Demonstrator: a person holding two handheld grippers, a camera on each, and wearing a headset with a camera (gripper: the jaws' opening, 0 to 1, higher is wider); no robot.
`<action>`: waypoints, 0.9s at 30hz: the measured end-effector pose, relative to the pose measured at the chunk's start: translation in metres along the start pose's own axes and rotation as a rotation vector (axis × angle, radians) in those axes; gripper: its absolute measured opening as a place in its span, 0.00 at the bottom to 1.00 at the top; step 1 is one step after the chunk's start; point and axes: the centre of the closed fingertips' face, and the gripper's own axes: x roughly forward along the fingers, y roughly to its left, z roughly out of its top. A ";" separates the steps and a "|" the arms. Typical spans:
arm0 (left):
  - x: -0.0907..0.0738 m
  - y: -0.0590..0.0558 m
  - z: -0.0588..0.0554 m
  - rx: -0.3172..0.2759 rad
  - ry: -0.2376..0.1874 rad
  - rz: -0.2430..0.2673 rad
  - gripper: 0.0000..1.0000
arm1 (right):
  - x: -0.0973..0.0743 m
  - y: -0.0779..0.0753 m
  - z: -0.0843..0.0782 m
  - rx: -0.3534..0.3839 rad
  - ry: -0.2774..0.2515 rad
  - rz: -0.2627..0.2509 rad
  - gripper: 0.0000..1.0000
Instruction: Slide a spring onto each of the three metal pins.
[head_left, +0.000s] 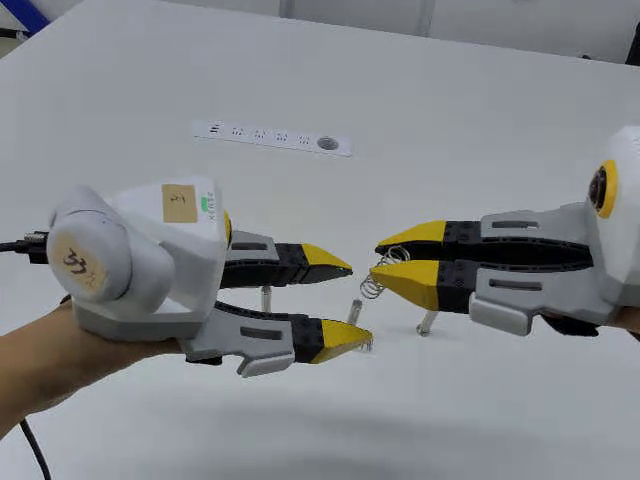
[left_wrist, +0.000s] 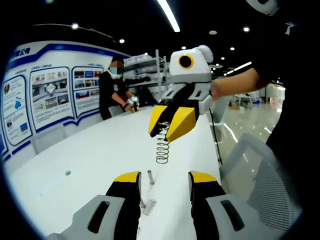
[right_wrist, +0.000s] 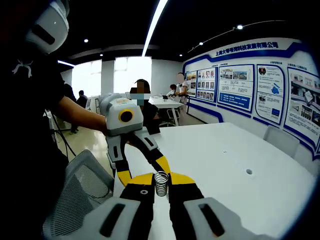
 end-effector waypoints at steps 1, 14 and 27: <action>-0.001 0.001 0.000 -0.004 0.001 0.006 0.43 | -0.002 -0.003 -0.001 0.001 0.002 -0.013 0.11; -0.018 0.022 -0.006 -0.055 0.016 0.065 0.58 | -0.035 -0.060 -0.038 0.072 0.050 -0.216 0.11; -0.036 0.056 -0.002 -0.059 0.000 0.183 0.66 | -0.042 -0.094 -0.096 0.179 0.111 -0.362 0.11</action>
